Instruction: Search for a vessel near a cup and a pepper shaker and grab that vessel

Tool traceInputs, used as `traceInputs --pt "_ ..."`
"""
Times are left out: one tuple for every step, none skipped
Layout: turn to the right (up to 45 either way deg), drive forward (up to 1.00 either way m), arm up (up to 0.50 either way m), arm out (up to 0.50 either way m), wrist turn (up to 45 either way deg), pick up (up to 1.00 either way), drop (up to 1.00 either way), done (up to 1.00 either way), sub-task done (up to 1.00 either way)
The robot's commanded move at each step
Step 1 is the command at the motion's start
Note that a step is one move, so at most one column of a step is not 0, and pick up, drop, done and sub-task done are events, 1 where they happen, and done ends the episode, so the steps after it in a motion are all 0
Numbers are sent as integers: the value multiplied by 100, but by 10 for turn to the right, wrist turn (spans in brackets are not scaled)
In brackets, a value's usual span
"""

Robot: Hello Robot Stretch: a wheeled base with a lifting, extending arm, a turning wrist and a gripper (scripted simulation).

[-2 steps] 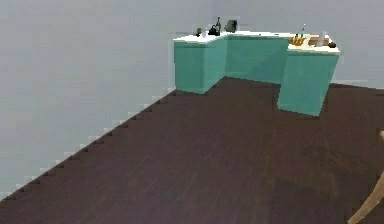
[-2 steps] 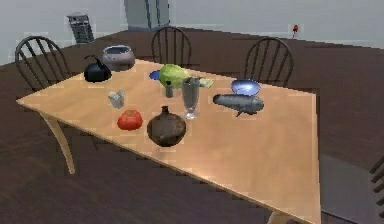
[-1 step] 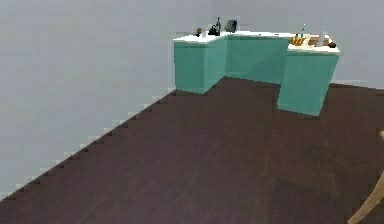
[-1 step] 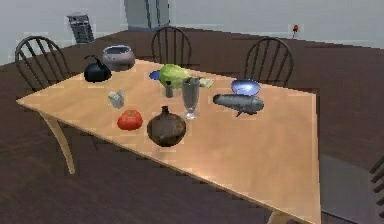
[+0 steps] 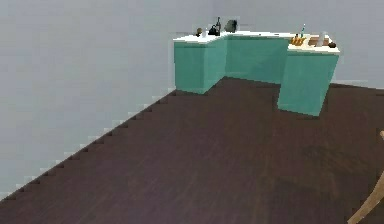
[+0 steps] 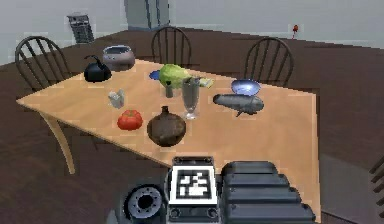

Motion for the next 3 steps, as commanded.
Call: traceInputs --pt "0 0 0 36 0 0 0 0 0" --pt "0 0 0 0 450 0 0 0 0" --pt "0 0 0 0 450 0 0 0 0"
